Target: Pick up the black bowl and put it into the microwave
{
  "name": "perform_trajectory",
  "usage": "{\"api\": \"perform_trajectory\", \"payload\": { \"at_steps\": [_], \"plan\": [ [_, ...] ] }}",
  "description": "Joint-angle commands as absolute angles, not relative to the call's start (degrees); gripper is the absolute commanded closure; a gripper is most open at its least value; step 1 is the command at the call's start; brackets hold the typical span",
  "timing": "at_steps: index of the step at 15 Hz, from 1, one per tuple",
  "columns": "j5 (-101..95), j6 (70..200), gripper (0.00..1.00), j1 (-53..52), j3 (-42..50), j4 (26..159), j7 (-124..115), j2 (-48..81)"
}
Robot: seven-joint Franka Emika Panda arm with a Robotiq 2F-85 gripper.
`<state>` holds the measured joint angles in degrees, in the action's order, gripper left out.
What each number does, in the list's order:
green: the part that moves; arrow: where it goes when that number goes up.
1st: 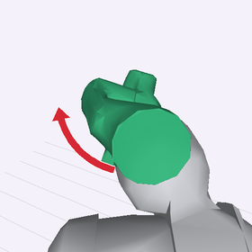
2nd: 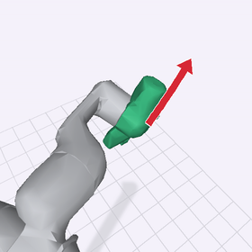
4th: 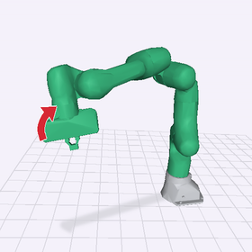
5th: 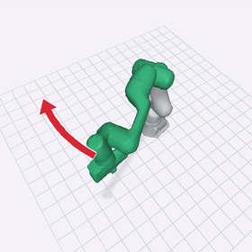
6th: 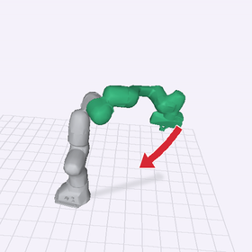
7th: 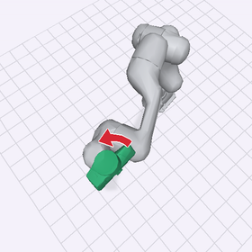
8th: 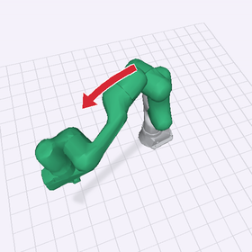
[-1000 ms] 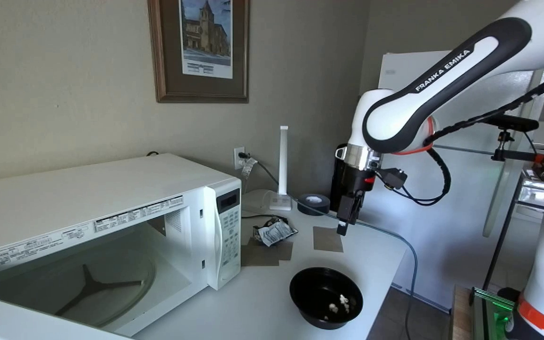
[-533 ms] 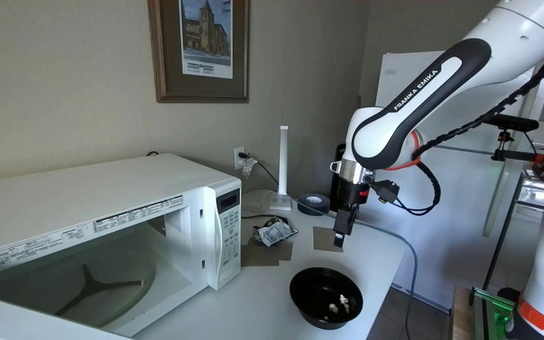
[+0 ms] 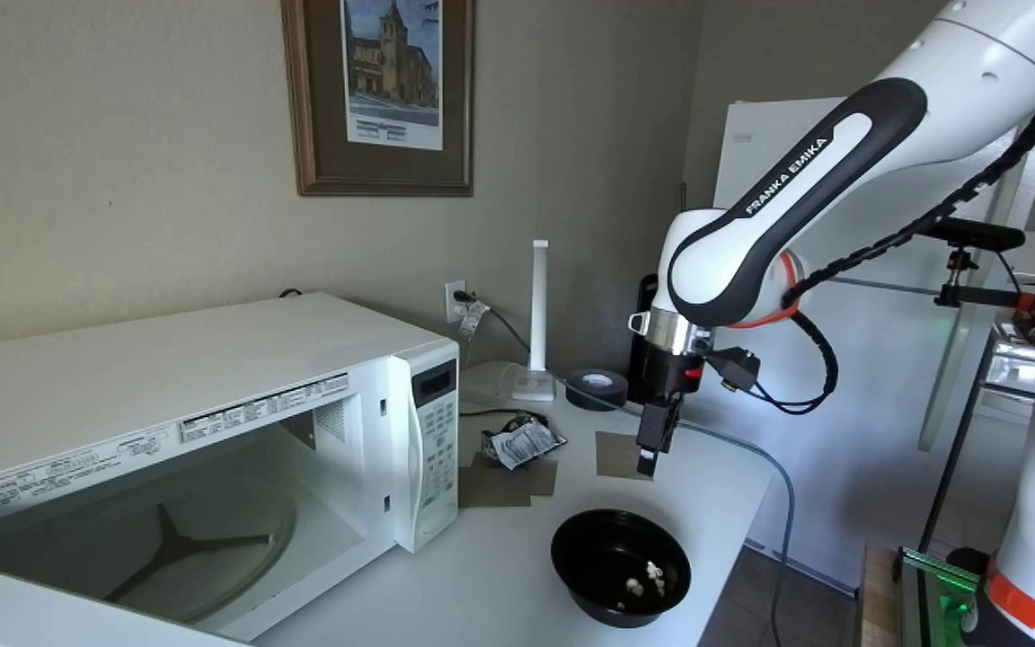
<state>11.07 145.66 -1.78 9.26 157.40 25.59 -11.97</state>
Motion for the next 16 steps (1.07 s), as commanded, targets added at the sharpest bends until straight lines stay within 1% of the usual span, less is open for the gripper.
{"api": "perform_trajectory", "payload": {
  "at_steps": [1,10,15,16],
  "plan": [
    [14.29,147.74,0.00,-2.58,9.62,157.39,29.82,-8.71],
    [17.62,156.08,0.00,-1.73,7.37,157.53,34.00,-0.11],
    [26.66,158.92,0.00,-0.37,4.26,156.57,44.90,3.79],
    [28.67,159.51,0.00,-1.69,5.29,156.27,46.98,4.56]
  ]
}}
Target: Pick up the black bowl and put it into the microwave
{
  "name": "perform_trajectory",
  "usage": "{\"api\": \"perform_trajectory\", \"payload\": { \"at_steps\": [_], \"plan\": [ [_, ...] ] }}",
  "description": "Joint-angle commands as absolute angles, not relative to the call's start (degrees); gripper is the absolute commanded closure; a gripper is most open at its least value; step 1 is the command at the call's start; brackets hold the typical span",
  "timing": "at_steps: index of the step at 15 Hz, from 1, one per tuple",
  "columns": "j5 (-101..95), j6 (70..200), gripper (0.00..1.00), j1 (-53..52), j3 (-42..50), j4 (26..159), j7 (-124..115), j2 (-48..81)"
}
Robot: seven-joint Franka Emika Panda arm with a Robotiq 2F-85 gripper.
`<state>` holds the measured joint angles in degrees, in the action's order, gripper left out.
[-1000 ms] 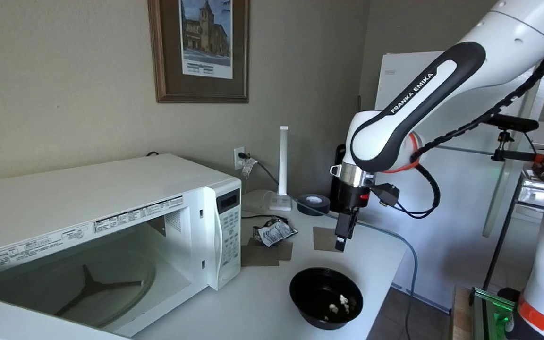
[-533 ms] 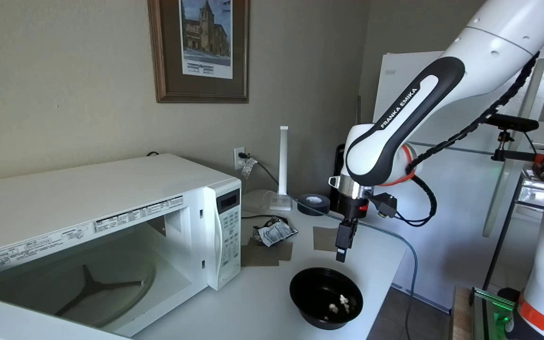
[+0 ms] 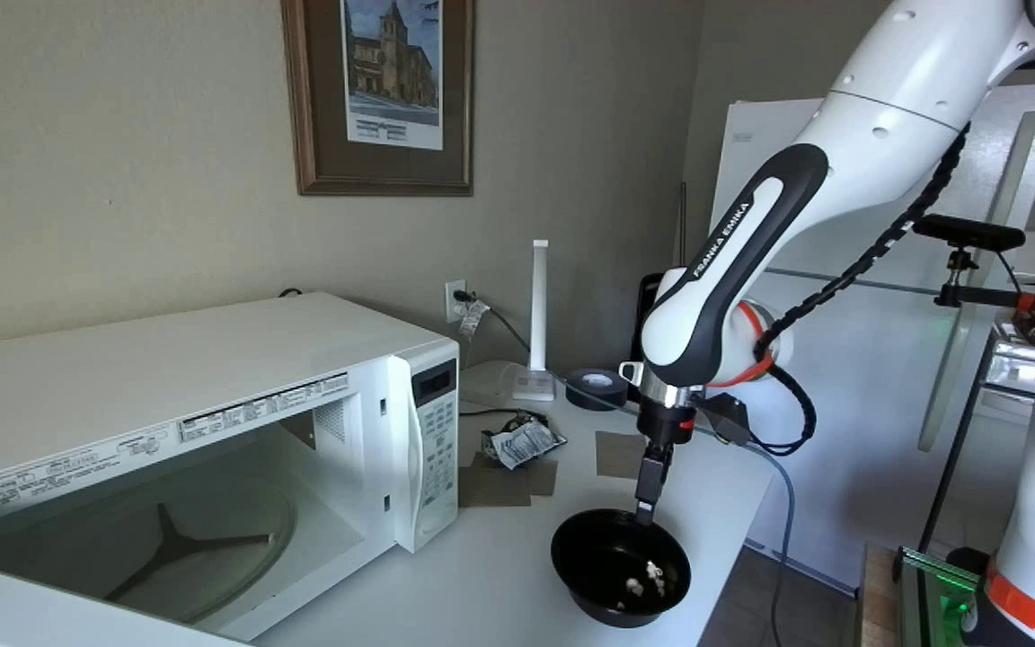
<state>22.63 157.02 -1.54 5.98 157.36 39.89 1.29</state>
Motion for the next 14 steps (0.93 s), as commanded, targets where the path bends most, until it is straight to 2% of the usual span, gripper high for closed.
{"api": "perform_trajectory", "payload": {
  "at_steps": [1,8,9,10,12,13,14],
  "plan": [
    [30.11,159.75,0.00,-1.52,4.96,155.99,48.57,5.16],
    [36.96,159.96,0.00,-0.86,4.34,153.26,56.58,9.51],
    [37.71,160.34,0.07,-0.83,4.20,152.96,57.55,10.08],
    [38.46,160.17,0.26,-0.76,4.12,152.60,58.41,10.60],
    [39.31,160.31,0.42,-0.77,4.10,151.92,59.43,11.76],
    [39.81,160.35,0.40,-0.76,4.04,151.63,59.93,12.26],
    [40.00,160.34,0.22,-0.78,4.06,151.35,60.13,12.74]
  ]
}}
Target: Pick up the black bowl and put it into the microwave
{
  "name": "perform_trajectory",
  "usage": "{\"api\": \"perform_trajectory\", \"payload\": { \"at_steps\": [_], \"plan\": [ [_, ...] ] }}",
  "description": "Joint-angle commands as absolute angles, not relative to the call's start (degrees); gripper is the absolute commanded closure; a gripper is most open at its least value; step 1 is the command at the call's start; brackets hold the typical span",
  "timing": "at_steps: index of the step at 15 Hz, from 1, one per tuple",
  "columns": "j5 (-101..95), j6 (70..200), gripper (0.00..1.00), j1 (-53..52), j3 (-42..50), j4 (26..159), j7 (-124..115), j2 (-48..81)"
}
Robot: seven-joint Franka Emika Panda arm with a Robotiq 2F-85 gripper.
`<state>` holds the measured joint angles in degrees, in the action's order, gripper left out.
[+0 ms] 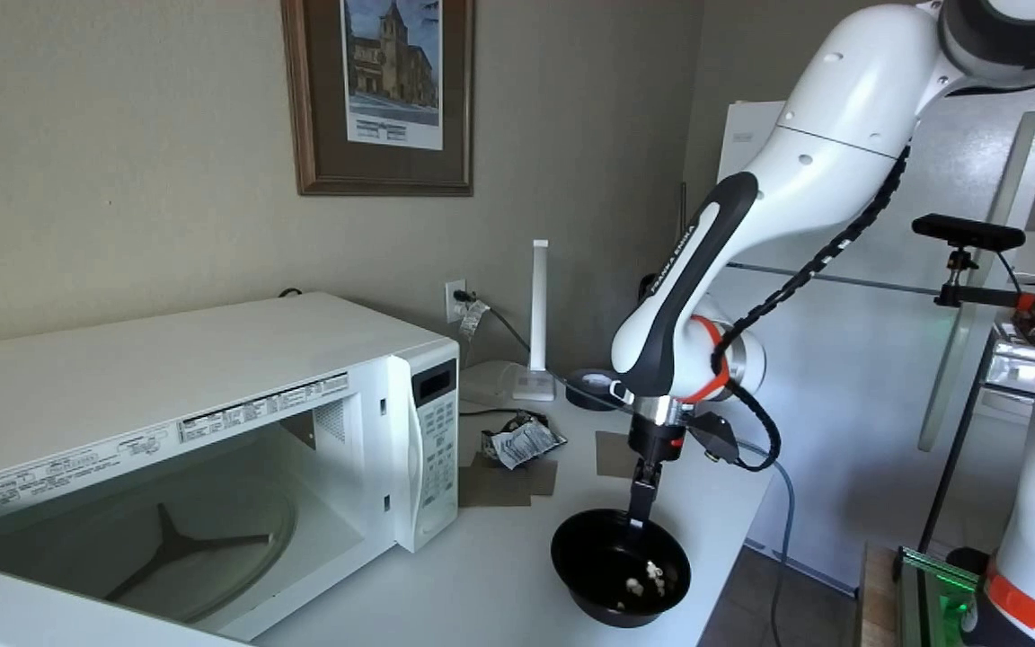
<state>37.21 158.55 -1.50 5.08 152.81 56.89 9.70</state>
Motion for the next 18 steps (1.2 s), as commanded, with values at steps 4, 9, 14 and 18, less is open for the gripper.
{"api": "perform_trajectory", "payload": {
  "at_steps": [4,9,14,18],
  "plan": [
    [40.58,160.23,0.52,-0.83,3.97,150.40,60.81,14.12],
    [40.42,160.47,0.83,-0.95,4.05,149.79,60.81,14.94],
    [39.78,160.48,1.00,-1.12,4.38,149.54,60.17,15.15],
    [38.93,159.42,0.98,-1.49,4.93,149.59,58.24,14.94]
  ]
}}
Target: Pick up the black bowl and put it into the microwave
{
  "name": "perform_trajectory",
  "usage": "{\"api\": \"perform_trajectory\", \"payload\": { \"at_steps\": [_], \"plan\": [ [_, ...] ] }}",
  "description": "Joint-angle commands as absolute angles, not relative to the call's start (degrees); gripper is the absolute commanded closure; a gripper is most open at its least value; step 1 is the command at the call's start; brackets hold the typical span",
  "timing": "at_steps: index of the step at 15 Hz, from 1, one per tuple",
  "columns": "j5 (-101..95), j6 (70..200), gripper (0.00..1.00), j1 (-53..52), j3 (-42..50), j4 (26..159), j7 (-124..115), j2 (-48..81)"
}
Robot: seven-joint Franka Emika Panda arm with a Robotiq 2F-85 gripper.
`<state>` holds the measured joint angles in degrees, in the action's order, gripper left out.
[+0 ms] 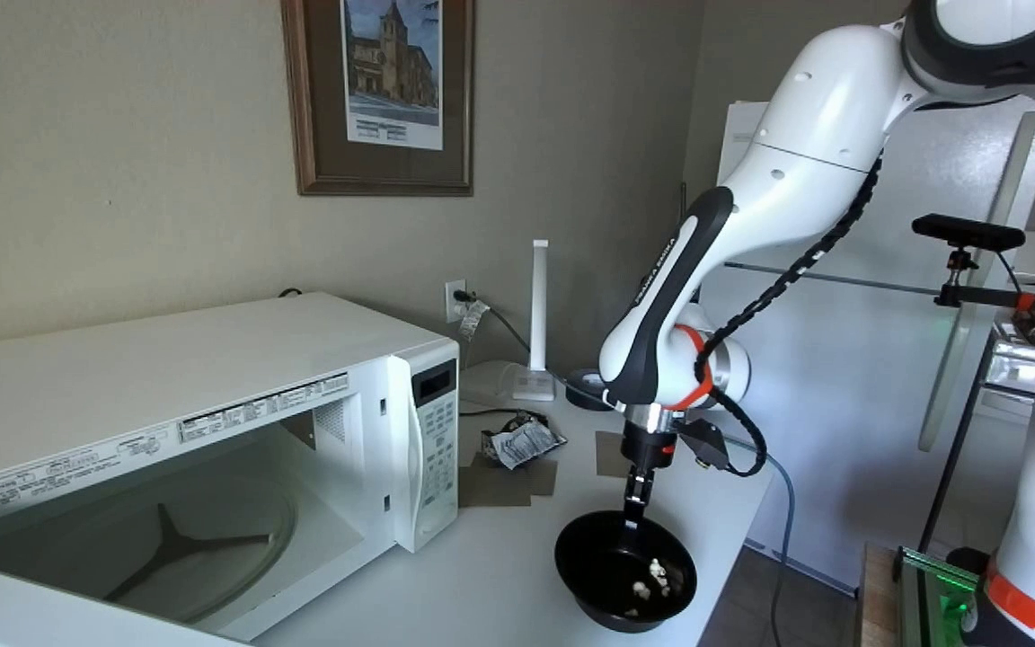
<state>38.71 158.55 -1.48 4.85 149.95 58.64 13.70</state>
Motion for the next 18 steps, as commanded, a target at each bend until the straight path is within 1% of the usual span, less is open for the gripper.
{"api": "perform_trajectory", "payload": {
  "at_steps": [1,7,14,15,18],
  "plan": [
    [39.42,158.37,0.98,-1.39,4.71,149.54,58.00,14.54],
    [38.55,156.22,0.98,-3.83,3.56,150.36,51.62,11.14],
    [40.23,153.42,0.98,-6.61,0.38,148.10,43.58,9.13],
    [40.20,151.45,0.98,-3.21,-3.73,147.30,42.79,8.65],
    [42.08,149.33,0.98,-3.14,-6.95,144.71,41.99,8.75]
  ]
}}
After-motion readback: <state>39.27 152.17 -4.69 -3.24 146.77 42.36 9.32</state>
